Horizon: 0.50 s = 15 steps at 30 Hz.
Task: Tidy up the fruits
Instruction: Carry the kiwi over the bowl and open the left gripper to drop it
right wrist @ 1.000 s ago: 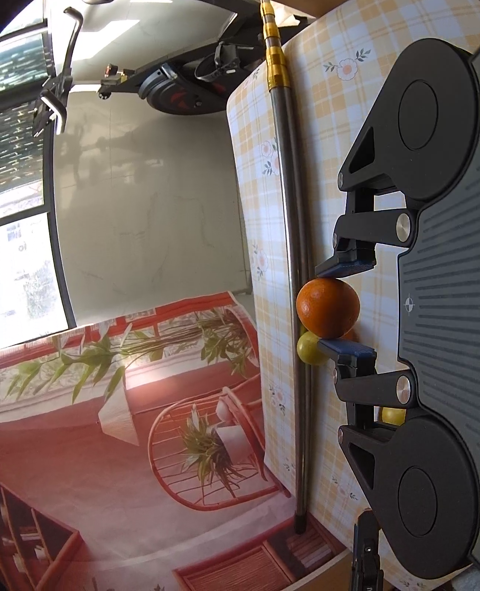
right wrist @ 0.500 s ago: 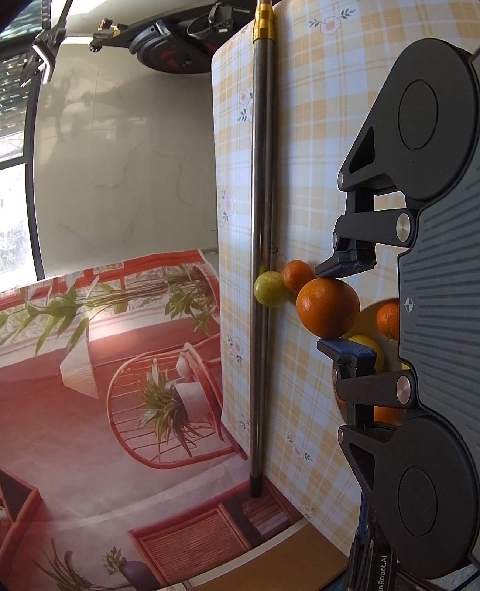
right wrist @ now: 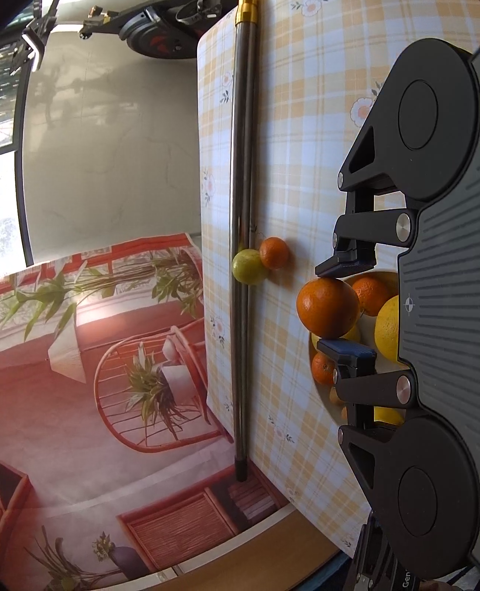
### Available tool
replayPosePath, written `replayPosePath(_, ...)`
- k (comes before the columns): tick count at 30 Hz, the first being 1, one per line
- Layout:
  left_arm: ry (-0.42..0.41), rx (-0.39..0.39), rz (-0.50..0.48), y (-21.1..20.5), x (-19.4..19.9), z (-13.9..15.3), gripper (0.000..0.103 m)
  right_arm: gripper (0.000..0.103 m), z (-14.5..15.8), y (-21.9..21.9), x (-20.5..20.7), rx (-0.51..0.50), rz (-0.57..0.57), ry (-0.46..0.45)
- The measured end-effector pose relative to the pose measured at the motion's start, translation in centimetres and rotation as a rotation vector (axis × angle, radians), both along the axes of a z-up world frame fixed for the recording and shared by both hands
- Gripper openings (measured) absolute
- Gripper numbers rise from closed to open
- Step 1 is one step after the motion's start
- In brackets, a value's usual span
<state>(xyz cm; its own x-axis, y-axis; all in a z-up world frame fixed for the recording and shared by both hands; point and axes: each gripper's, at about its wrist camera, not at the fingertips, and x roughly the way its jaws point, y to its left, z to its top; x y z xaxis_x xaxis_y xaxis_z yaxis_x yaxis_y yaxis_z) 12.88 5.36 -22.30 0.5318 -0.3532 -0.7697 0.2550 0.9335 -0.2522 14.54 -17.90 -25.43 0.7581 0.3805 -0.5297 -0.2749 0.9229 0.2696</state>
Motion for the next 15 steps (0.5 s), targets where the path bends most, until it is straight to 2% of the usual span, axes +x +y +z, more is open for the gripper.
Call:
replayPosePath(9, -0.001, 0.022, -0.007, -0.39, 0.09, -0.37, 0.028, 0.033, -0.54, -0.61, -0.16, 0.010, -0.015, 0.013)
replayPosePath(15, 0.050, 0.040, 0.030, 0.17, 0.40, -1.09, 0.028, 0.033, -0.68, -0.68, -0.20, 0.015, -0.018, 0.014)
